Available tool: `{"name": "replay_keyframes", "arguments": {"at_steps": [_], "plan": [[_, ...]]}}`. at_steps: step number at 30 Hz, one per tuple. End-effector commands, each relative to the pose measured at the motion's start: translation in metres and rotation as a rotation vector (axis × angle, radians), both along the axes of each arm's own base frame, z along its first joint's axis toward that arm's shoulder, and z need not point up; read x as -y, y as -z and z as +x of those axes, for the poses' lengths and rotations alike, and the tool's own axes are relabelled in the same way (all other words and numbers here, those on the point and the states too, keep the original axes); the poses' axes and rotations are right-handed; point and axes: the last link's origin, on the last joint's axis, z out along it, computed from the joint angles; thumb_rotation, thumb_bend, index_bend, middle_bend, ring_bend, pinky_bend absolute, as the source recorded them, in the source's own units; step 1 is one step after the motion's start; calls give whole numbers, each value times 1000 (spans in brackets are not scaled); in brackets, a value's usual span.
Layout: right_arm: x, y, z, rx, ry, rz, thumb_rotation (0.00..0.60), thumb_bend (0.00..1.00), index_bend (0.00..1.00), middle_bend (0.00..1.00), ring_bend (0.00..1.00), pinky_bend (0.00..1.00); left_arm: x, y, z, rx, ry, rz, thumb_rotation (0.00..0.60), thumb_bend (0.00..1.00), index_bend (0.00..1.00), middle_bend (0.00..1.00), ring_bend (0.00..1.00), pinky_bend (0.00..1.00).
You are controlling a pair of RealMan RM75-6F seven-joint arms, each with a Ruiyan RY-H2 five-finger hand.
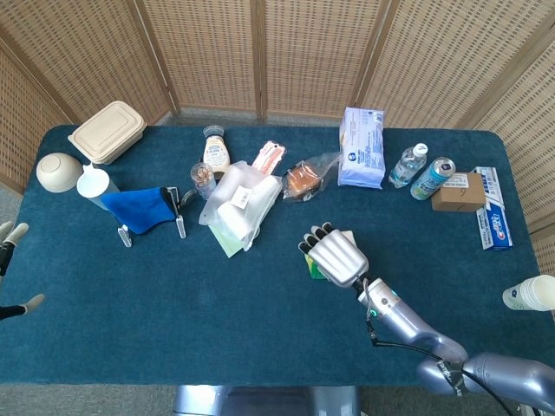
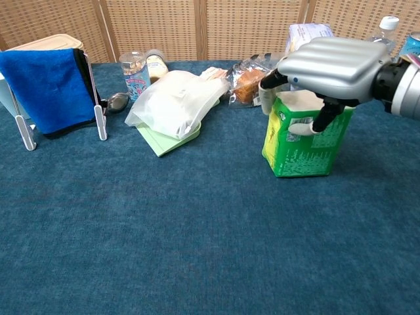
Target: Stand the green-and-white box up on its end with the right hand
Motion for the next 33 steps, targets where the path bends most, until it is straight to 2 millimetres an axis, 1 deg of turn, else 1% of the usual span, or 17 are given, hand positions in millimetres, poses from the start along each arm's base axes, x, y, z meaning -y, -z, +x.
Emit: {"name": "replay_keyframes", "arguments": {"at_steps": [1,5,10,13,15,18,21,26,30,33], "plan": [[-4,-1,-8,48,-15,0,600,341,448,452,333,420,0,0,0,1,1,0,600,35,39,0,0,0],[-10,-9,-12,188,-10,15,600,357,484,477,364,459,1,0,1,5,3,1,600,36,39,0,0,0],[-15,-19,-26,355,-2,21,600,383,505,491,379,487,3,-1,2,8,7,0,600,35,39,0,0,0],[-19,-22,-43,524,58,32,600,393,509,495,383,494,4,-1,3,13,12,0,600,36,39,0,0,0],[-20,-21,-51,575,79,33,600,400,509,495,383,494,4,-1,4,15,14,0,600,35,38,0,0,0],[-21,-18,-71,662,147,29,600,415,510,495,383,493,5,0,4,16,17,-3,600,34,38,0,0,0],[-22,-14,-90,719,218,32,600,422,510,495,383,493,6,0,5,15,19,-6,600,35,37,0,0,0],[-24,-12,-116,756,292,40,600,440,511,494,382,493,6,2,6,14,22,-10,600,35,38,0,0,0],[-27,-14,-130,748,299,34,600,436,511,492,377,493,6,3,7,11,23,-13,600,36,38,0,0,0],[-30,-16,-136,743,291,48,600,428,510,483,371,493,6,4,8,8,25,-14,600,35,38,0,0,0]]}}
